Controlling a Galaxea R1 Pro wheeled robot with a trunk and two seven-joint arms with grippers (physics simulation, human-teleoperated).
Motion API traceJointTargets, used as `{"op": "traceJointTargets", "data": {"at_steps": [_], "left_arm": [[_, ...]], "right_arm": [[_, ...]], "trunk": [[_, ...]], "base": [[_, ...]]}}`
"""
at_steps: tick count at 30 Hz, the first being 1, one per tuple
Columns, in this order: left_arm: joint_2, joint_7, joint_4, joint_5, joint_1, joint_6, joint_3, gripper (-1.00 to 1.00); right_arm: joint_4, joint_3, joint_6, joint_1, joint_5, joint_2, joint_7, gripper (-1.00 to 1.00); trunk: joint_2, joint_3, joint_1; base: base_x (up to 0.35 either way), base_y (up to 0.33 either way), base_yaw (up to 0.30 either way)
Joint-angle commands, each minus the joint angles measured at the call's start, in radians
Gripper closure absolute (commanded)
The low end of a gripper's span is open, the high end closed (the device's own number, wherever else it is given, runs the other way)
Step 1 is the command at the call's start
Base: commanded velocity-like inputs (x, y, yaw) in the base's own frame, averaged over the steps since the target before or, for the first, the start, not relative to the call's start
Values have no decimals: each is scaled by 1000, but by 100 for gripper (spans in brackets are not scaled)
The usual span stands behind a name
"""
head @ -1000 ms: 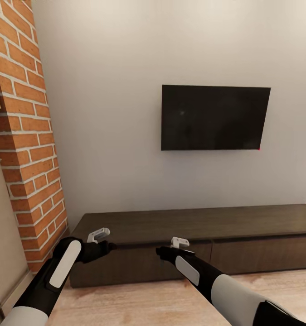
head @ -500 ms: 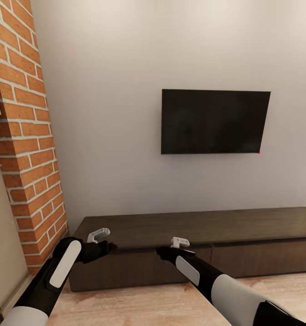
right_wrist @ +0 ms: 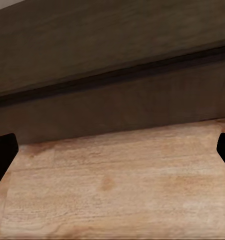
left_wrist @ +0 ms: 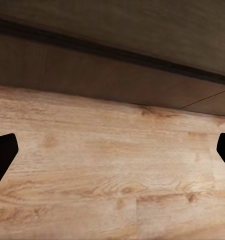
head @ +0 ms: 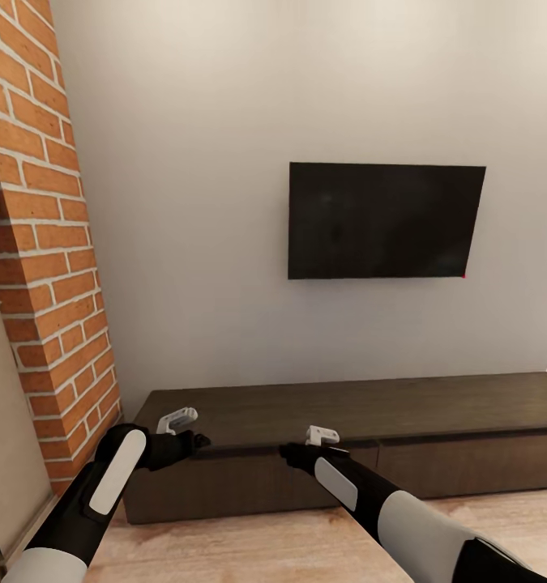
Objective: Place each of the two pumpkins and all three candles from the living room inside a cabinet in the living room (use any cabinet), then make sure every cabinet is closed, and position the cauldron so it is next to a table in the living room.
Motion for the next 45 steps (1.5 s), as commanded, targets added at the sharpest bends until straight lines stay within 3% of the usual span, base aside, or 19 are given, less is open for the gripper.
{"op": "traceJointTargets", "data": {"at_steps": [1,9,45], "left_arm": [[1,10,-1,10,-1,1,-2,-100],[3,10,-1,10,0,1,-2,-100],[5,10,0,12,0,1,-3,-100]], "right_arm": [[-2,6,16,-1,-6,-1,-7,-100],[-2,6,56,-1,-6,-2,7,-100],[4,5,52,-1,-6,-3,11,-100]], "trunk": [[7,0,-4],[63,12,-35],[315,67,-173]], "base": [[-5,0,2],[-80,0,0],[-3,0,0]]}}
